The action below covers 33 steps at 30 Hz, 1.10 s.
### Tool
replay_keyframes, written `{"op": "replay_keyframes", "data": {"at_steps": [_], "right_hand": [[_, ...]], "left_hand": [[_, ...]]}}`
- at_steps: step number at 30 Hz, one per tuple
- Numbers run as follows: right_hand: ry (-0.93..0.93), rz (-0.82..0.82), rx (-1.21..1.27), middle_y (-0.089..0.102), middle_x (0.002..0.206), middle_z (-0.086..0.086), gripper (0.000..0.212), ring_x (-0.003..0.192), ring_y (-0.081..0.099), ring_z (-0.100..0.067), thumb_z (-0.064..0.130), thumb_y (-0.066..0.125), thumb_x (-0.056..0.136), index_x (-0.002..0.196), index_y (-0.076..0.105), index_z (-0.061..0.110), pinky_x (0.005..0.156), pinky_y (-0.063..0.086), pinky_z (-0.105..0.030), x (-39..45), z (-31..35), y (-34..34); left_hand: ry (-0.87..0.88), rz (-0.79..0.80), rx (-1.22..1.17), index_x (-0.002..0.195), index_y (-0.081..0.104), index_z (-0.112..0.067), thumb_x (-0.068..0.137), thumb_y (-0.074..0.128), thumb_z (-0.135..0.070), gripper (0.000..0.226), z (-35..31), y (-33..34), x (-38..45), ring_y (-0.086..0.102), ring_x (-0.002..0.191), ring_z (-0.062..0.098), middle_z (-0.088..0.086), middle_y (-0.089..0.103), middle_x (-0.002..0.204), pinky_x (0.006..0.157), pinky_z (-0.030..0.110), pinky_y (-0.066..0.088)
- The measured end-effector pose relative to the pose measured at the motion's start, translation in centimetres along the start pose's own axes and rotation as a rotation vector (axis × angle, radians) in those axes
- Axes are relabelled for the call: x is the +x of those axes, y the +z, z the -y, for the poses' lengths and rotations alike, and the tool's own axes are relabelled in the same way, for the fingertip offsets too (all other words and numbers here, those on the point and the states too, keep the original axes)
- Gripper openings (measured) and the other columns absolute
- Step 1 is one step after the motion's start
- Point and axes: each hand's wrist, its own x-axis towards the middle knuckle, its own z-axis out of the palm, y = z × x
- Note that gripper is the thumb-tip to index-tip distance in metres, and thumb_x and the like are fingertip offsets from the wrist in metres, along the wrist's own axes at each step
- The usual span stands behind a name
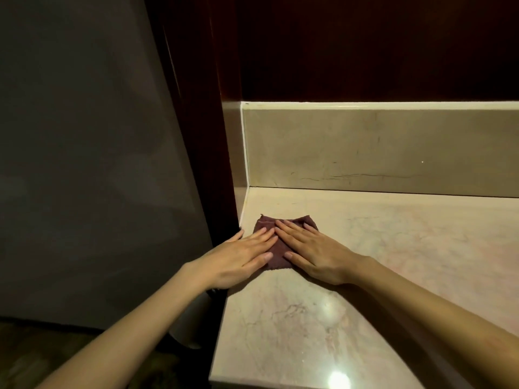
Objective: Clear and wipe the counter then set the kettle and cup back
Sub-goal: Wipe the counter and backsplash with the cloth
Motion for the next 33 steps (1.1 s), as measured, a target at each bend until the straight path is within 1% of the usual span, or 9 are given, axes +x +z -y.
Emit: {"op": "replay_keyframes", "data": {"at_steps": [2, 7, 13, 17, 20, 22, 25, 28, 33], "right_hand": [[0.029, -0.009, -0.006, -0.012, 0.158, 0.012, 0.062, 0.143, -0.016, 0.003, 0.051, 0.012, 0.098, 0.151, -0.006, 0.027, 0.115, -0.012, -0.021, -2.1, -1.0, -0.2], [0.116, -0.026, -0.008, -0.015, 0.156, 0.016, 0.072, 0.140, -0.019, 0.007, 0.065, -0.003, 0.084, 0.147, -0.012, 0.031, 0.114, -0.012, -0.018, -7.3, -3.8, -0.7], [0.227, -0.034, -0.023, -0.019, 0.154, 0.018, 0.066, 0.138, -0.021, 0.011, 0.064, 0.001, 0.088, 0.145, -0.014, 0.034, 0.112, -0.014, -0.014, -13.1, -7.6, -1.3], [0.271, -0.025, -0.041, -0.018, 0.155, 0.020, 0.070, 0.139, -0.018, 0.011, 0.071, -0.007, 0.084, 0.145, -0.015, 0.038, 0.115, -0.009, -0.019, -16.8, -10.4, -1.6], [0.317, -0.018, -0.036, -0.016, 0.155, 0.021, 0.073, 0.139, -0.017, 0.011, 0.074, -0.008, 0.082, 0.145, -0.013, 0.038, 0.116, -0.007, -0.019, -19.2, -11.5, -1.9], [0.334, -0.021, -0.024, -0.015, 0.155, 0.021, 0.073, 0.139, -0.016, 0.011, 0.074, -0.008, 0.082, 0.145, -0.012, 0.038, 0.116, -0.006, -0.021, -20.0, -11.7, -1.9], [0.348, -0.030, -0.028, -0.015, 0.155, 0.022, 0.072, 0.139, -0.017, 0.011, 0.074, -0.012, 0.081, 0.144, -0.014, 0.040, 0.114, -0.009, -0.018, -20.1, -11.5, -1.7], [0.366, -0.040, -0.020, -0.015, 0.155, 0.020, 0.073, 0.139, -0.018, 0.011, 0.074, -0.014, 0.079, 0.143, -0.014, 0.040, 0.116, -0.008, -0.021, -19.6, -10.9, -1.5], [0.336, -0.044, -0.010, -0.015, 0.157, 0.017, 0.077, 0.139, -0.020, 0.009, 0.074, -0.016, 0.077, 0.144, -0.013, 0.037, 0.116, -0.010, -0.021, -17.3, -8.4, -0.8]], "left_hand": [[0.033, 0.016, -0.001, 0.151, 0.001, -0.029, 0.102, 0.015, -0.046, 0.054, -1.5, 0.2, 1.2, -0.012, 0.141, -0.007, -0.014, -0.006, 0.158, 0.119, 0.030, -0.009], [0.134, 0.029, 0.028, 0.152, 0.001, -0.027, 0.102, 0.017, -0.045, 0.055, -5.9, 0.7, 4.7, -0.011, 0.142, -0.005, -0.013, -0.007, 0.158, 0.119, 0.033, -0.008], [0.220, 0.030, 0.067, 0.152, 0.001, -0.026, 0.102, 0.018, -0.047, 0.058, -11.2, 1.4, 9.4, -0.010, 0.144, -0.001, -0.010, -0.007, 0.159, 0.119, 0.034, -0.009], [0.261, 0.031, 0.096, 0.153, 0.000, -0.023, 0.101, 0.017, -0.049, 0.060, -15.0, 1.9, 12.0, -0.007, 0.146, 0.004, -0.007, -0.006, 0.160, 0.119, 0.037, -0.007], [0.300, 0.033, 0.085, 0.153, 0.001, -0.023, 0.101, 0.017, -0.049, 0.060, -17.1, 2.3, 13.4, -0.006, 0.146, 0.004, -0.007, -0.005, 0.160, 0.120, 0.038, -0.006], [0.315, 0.032, 0.078, 0.153, 0.003, -0.023, 0.102, 0.018, -0.047, 0.059, -17.7, 2.4, 13.8, -0.006, 0.146, 0.004, -0.007, -0.004, 0.160, 0.119, 0.039, -0.006], [0.323, 0.021, 0.076, 0.153, 0.005, -0.024, 0.102, 0.018, -0.045, 0.056, -17.4, 2.5, 13.8, -0.005, 0.146, 0.002, -0.009, -0.002, 0.160, 0.119, 0.038, -0.007], [0.330, 0.017, 0.092, 0.153, 0.006, -0.024, 0.102, 0.019, -0.044, 0.056, -16.8, 2.4, 13.4, -0.003, 0.146, 0.002, -0.009, -0.001, 0.160, 0.119, 0.038, -0.007], [0.315, 0.012, 0.061, 0.152, 0.006, -0.027, 0.103, 0.020, -0.043, 0.054, -14.0, 2.0, 10.7, -0.004, 0.144, -0.002, -0.013, 0.000, 0.159, 0.119, 0.036, -0.007]]}}
